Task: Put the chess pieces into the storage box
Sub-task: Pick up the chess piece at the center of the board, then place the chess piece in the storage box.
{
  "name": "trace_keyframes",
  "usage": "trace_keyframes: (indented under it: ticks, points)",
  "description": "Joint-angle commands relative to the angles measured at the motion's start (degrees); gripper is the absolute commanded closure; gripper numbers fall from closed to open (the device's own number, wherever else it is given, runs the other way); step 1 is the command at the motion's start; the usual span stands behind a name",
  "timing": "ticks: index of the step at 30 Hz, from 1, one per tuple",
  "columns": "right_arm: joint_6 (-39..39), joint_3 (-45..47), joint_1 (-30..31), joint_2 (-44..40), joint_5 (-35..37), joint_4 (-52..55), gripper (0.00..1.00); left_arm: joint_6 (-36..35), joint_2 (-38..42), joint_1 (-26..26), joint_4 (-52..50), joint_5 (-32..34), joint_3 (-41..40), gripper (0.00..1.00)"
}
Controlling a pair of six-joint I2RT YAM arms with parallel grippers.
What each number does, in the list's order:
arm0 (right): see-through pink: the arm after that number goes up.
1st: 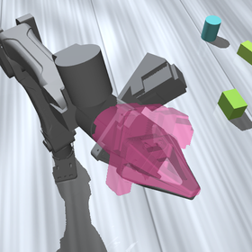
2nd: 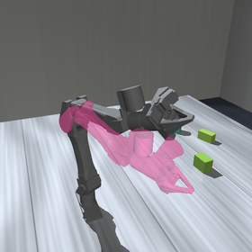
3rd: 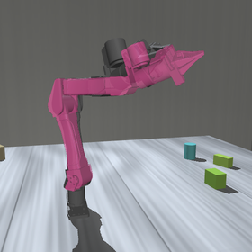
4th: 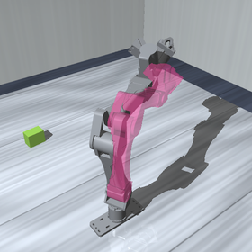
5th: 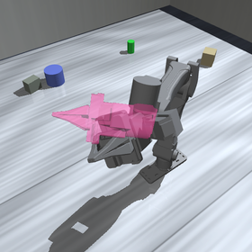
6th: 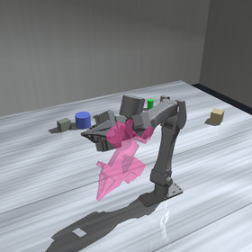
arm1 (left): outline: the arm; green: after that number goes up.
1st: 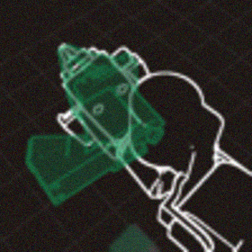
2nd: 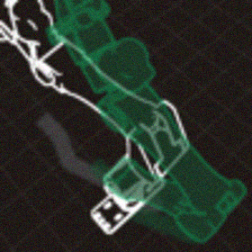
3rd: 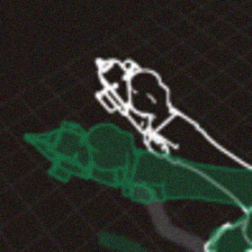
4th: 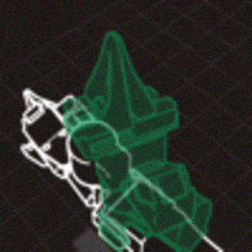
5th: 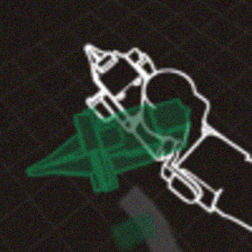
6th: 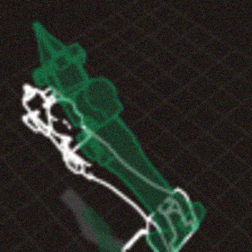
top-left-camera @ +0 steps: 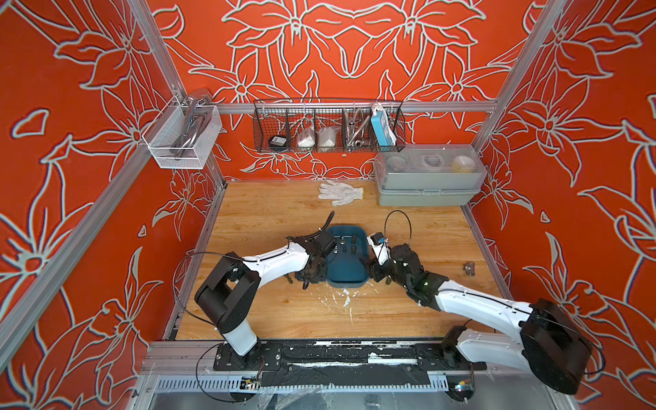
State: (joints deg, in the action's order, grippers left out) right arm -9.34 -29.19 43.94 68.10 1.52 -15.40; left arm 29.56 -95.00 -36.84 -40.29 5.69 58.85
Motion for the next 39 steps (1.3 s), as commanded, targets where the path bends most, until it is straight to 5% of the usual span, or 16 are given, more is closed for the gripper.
trace_keyframes:
  ticks: [1,12,25,39]
  points:
    - [-0.5,-1.3,0.3,-1.3,1.4,0.5,0.39,-0.5,2.4,-0.3,-3.3,1.9,2.0,0.89]
    - [-4.4,-0.1,-2.6,-6.9,4.7,2.7,0.39,-3.5,5.0,-0.4,-11.4,5.2,14.7,0.88]
    - [-5.0,0.9,-4.0,-8.1,4.6,2.6,0.39,-8.5,-12.5,-3.2,-14.2,3.3,35.0,0.89]
    - [-4.6,1.4,-4.0,-7.9,4.1,1.6,0.39,-7.5,-20.4,-2.5,-8.4,4.3,33.7,0.89]
